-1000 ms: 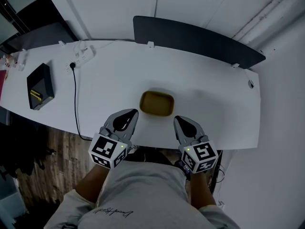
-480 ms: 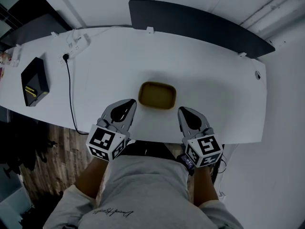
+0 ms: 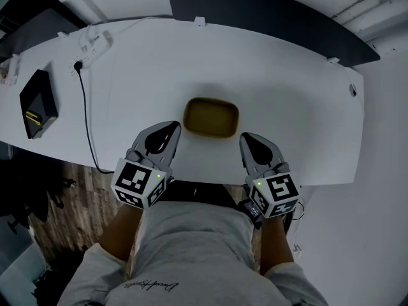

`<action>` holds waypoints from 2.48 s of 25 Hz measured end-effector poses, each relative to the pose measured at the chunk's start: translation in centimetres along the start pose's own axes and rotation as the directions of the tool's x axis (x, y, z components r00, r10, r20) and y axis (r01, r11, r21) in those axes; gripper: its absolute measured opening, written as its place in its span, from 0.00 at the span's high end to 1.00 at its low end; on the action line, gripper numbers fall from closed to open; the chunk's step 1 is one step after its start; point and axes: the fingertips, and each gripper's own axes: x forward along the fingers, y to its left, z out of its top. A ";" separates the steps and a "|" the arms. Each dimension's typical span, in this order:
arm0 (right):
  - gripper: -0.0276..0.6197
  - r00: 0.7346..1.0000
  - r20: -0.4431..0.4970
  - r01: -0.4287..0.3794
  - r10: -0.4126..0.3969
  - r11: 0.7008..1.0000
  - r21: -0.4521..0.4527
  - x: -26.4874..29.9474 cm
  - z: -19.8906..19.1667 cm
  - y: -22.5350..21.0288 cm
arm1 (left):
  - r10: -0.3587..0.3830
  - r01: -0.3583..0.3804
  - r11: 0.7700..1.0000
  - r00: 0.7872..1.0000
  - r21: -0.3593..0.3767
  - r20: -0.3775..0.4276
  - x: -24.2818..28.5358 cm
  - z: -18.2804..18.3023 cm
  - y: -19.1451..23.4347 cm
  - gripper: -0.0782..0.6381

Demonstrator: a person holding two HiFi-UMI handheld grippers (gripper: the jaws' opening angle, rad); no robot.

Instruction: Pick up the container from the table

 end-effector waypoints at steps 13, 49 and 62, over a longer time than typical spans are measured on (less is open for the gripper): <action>0.93 0.999 -0.022 0.045 -0.044 0.999 0.015 1.6 -1.3 -2.0 | -0.003 0.003 1.000 1.000 -0.006 -0.028 2.0 -2.0 1.2 0.89; 0.86 0.984 -0.135 0.128 -0.113 0.986 0.109 6.9 -6.8 -5.0 | -0.031 0.020 0.998 0.980 -0.059 -0.198 6.9 -8.8 3.8 0.78; 0.81 0.978 -0.168 0.146 -0.123 0.981 0.131 7.7 -8.2 -5.7 | -0.050 0.026 0.995 0.969 -0.100 -0.243 8.4 -10.3 3.7 0.72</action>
